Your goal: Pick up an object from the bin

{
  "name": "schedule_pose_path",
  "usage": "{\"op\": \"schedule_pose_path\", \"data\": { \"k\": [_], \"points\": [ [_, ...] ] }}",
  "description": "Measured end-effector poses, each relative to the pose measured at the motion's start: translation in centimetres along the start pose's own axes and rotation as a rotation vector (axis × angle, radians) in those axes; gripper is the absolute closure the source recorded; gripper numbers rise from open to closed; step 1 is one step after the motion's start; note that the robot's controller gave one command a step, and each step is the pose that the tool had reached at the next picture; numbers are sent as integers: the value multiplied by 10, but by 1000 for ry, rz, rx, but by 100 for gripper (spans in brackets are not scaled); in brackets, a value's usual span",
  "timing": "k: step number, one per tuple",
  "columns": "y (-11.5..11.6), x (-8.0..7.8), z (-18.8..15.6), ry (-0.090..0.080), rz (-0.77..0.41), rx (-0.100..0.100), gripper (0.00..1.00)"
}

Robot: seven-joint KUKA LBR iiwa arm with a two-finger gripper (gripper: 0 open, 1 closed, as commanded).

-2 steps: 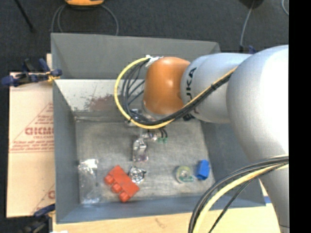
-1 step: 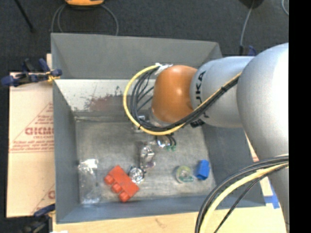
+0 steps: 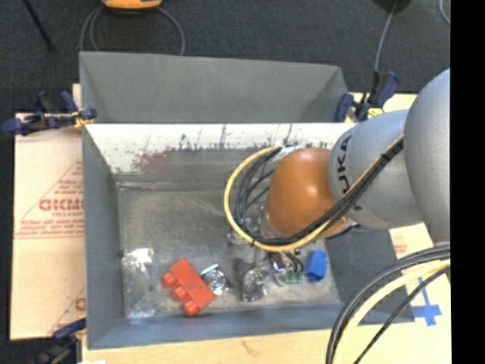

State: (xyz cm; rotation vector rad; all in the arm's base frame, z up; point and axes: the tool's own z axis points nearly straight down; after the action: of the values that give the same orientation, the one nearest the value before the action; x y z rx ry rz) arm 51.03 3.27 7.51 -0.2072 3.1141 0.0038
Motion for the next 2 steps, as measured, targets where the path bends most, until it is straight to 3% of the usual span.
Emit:
{"op": "schedule_pose_path", "data": {
  "k": [1, 2],
  "points": [
    [1, -1, -1, 4, 2, 0, 100],
    [-1, -13, -130, 9, 28, 3, 100]
  ]
}}
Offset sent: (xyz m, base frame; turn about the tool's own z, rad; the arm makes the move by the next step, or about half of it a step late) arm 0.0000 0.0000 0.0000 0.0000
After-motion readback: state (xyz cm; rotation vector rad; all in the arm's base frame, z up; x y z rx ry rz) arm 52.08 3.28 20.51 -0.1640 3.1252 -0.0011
